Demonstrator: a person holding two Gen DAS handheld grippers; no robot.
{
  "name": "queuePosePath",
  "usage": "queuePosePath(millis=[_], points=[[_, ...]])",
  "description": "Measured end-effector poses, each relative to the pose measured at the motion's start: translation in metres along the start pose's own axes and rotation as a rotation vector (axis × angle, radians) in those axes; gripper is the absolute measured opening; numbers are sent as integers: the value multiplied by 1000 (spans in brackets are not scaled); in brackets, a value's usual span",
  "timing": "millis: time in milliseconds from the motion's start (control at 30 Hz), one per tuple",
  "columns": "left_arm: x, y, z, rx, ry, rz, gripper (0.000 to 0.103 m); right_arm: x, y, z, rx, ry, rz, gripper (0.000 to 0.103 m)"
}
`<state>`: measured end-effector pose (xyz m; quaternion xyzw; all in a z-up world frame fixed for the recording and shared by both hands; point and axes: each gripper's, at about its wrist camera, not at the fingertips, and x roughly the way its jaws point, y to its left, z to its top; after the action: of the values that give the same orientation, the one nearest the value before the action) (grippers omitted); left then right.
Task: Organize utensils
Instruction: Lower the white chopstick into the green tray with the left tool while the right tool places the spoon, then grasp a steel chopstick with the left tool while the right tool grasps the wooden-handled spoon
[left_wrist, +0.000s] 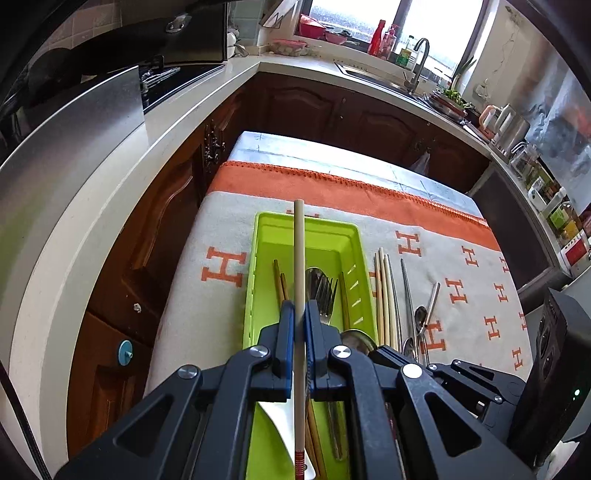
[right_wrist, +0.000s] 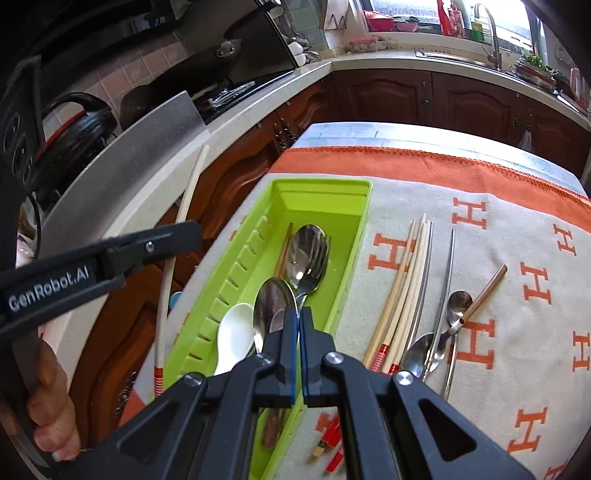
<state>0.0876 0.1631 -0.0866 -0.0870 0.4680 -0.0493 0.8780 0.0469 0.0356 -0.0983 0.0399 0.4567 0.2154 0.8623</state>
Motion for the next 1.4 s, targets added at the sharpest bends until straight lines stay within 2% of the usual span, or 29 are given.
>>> queuePosePath(millis=[67, 267, 367, 433, 733, 1100, 1400], points=[[10, -1, 4, 12, 10, -1, 3, 5, -2, 1, 5, -2, -16, 2], [33, -6, 7, 30, 35, 7, 5, 12, -10, 7, 43, 6, 10, 8], [37, -6, 4, 22, 41, 16, 20, 11, -15, 8, 60, 9, 19, 8], [37, -6, 1, 18, 38, 21, 36, 10, -17, 10, 63, 11, 24, 8], [22, -8, -9, 11, 33, 44, 49, -5, -27, 8, 76, 22, 45, 8], [-5, -22, -25, 30, 12, 34, 52, -28, -46, 3, 117, 45, 45, 8], [-17, -51, -33, 73, 7, -2, 52, -54, -76, -1, 183, 22, 41, 8]])
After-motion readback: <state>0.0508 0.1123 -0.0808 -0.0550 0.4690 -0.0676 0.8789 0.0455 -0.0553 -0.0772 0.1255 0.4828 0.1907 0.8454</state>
